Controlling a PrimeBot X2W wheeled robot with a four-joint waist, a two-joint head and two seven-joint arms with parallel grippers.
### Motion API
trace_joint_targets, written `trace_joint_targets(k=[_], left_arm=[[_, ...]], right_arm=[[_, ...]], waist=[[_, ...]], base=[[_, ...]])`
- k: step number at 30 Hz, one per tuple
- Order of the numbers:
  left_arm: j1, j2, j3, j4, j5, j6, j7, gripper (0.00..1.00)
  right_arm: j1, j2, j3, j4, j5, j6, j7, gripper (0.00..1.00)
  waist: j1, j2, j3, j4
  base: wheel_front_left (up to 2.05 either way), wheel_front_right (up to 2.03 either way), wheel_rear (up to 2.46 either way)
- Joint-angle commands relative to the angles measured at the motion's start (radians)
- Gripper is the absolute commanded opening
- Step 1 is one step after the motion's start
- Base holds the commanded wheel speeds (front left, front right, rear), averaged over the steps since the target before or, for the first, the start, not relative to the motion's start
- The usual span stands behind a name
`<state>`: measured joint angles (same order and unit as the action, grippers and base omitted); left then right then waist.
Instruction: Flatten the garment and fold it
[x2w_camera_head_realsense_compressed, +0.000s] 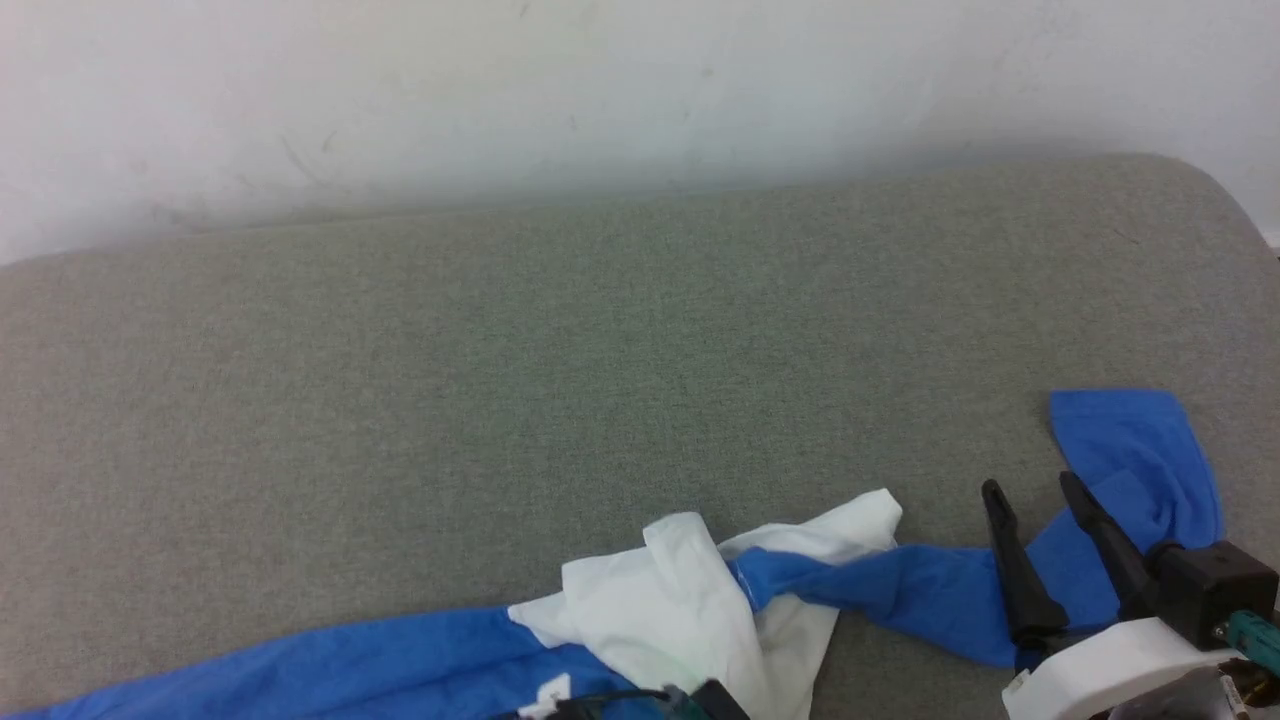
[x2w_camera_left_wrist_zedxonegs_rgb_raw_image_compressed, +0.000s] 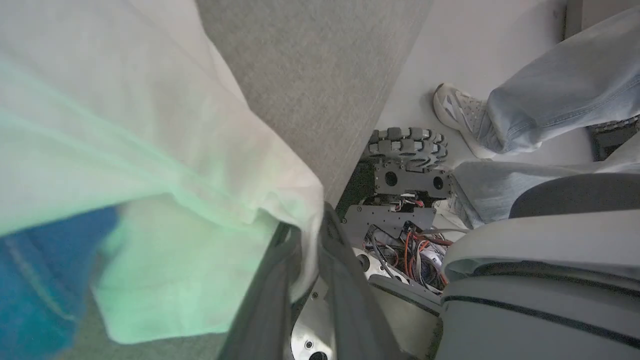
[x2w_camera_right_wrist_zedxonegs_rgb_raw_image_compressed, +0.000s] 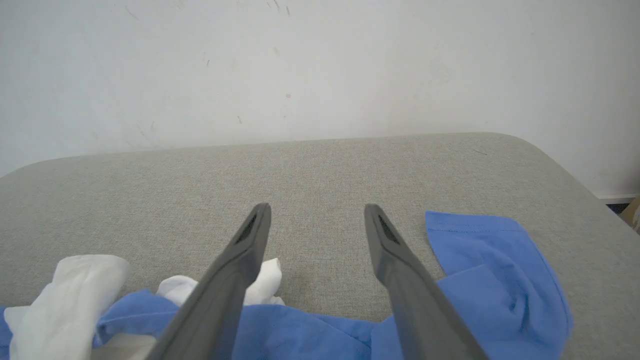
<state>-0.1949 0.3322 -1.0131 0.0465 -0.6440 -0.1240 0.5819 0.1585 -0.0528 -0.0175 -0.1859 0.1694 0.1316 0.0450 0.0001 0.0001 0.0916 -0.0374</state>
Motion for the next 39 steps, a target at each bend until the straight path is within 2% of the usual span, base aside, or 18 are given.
trace_joint_targets(k=[1, 5, 7, 12, 14, 19, 24, 27, 28, 29, 30, 31, 32, 36, 39], left_arm=[[-0.018, 0.007, 0.02, -0.02, -0.006, -0.006, -0.041, 1.0], [-0.011, 0.022, 0.092, -0.082, -0.003, 0.032, -0.143, 1.0], [-0.012, 0.04, 0.138, -0.119, 0.003, 0.064, -0.182, 1.0], [-0.037, 0.124, 0.23, -0.159, 0.04, 0.143, -0.19, 1.0], [-0.048, 0.152, 0.258, -0.153, 0.03, 0.153, -0.176, 1.0], [-0.094, 0.22, 0.286, -0.06, 0.015, 0.136, -0.11, 1.0], [-0.132, 0.217, 0.242, 0.078, -0.005, 0.069, -0.042, 1.0], [-0.155, 0.208, 0.21, 0.142, 0.002, 0.048, -0.006, 1.0], [-0.161, 0.202, 0.207, 0.162, 0.001, 0.046, -0.004, 0.96], [-0.165, 0.198, 0.201, 0.184, -0.002, 0.042, 0.003, 0.57], [-0.169, 0.196, 0.195, 0.204, -0.004, 0.038, 0.011, 0.42], [-0.175, 0.193, 0.189, 0.223, -0.005, 0.033, 0.012, 0.33], [-0.181, 0.189, 0.187, 0.239, -0.006, 0.029, 0.008, 0.0], [-0.208, 0.176, 0.207, 0.279, -0.009, 0.03, -0.037, 0.0], [-0.249, 0.157, 0.267, 0.3, -0.007, 0.073, -0.132, 0.0]], right_arm=[[-0.012, 0.003, -0.002, -0.001, -0.001, -0.001, -0.001, 1.0], [-0.01, 0.003, -0.008, 0.0, 0.002, -0.001, -0.004, 1.0], [-0.008, 0.003, -0.011, 0.0, 0.003, -0.001, -0.005, 1.0], [-0.004, 0.003, -0.01, 0.002, 0.006, -0.001, -0.005, 1.0], [-0.006, 0.003, -0.007, 0.003, 0.006, -0.001, -0.005, 1.0], [-0.016, 0.003, 0.003, 0.001, 0.003, -0.001, -0.004, 1.0], [-0.03, 0.003, 0.015, 0.004, 0.003, -0.001, -0.003, 1.0], [-0.034, 0.003, 0.012, 0.008, 0.006, -0.001, -0.004, 1.0], [-0.034, 0.003, 0.01, 0.009, 0.006, -0.001, -0.005, 1.0], [-0.035, 0.003, 0.01, 0.01, 0.006, -0.001, -0.006, 1.0], [-0.035, 0.003, 0.011, 0.012, 0.007, -0.001, -0.007, 1.0], [-0.036, 0.003, 0.012, 0.014, 0.007, -0.001, -0.007, 1.0], [-0.036, 0.003, 0.013, 0.015, 0.008, -0.001, -0.008, 1.0], [-0.037, 0.003, 0.015, 0.016, 0.01, -0.001, -0.009, 1.0], [-0.037, 0.003, 0.012, 0.015, 0.011, -0.001, -0.011, 1.0]], waist=[[-0.0001, -0.0001, 0.004, 0.003], [-0.0001, -0.0001, -0.001, 0.011], [-0.0001, -0.0001, -0.007, 0.017], [-0.0001, -0.0001, -0.015, 0.032], [-0.0001, -0.0001, -0.015, 0.034], [-0.0001, -0.0001, -0.002, 0.03], [-0.0001, -0.0001, 0.023, 0.011], [-0.0001, -0.0001, 0.031, 0.001], [-0.0001, -0.0001, 0.032, -0.001], [-0.0001, -0.0001, 0.033, -0.004], [-0.0001, -0.0001, 0.033, -0.007], [-0.0001, -0.0001, 0.032, -0.01], [-0.0001, -0.0001, 0.031, -0.012], [-0.0001, -0.0001, 0.027, -0.019], [-0.0001, -0.0001, 0.026, -0.022]], base=[[0.0, 0.0, 0.0], [0.0, 0.0, 0.0], [0.0, 0.0, 0.0], [0.0, 0.0, 0.0], [0.0, 0.0, 0.0], [0.0, 0.0, 0.0], [0.0, 0.0, 0.0], [0.0, 0.0, 0.0], [0.0, 0.0, 0.0], [0.0, 0.0, 0.0], [0.0, 0.0, 0.0], [0.0, 0.0, 0.0], [0.0, 0.0, 0.0], [0.0, 0.0, 0.0], [0.0, 0.0, 0.0]])
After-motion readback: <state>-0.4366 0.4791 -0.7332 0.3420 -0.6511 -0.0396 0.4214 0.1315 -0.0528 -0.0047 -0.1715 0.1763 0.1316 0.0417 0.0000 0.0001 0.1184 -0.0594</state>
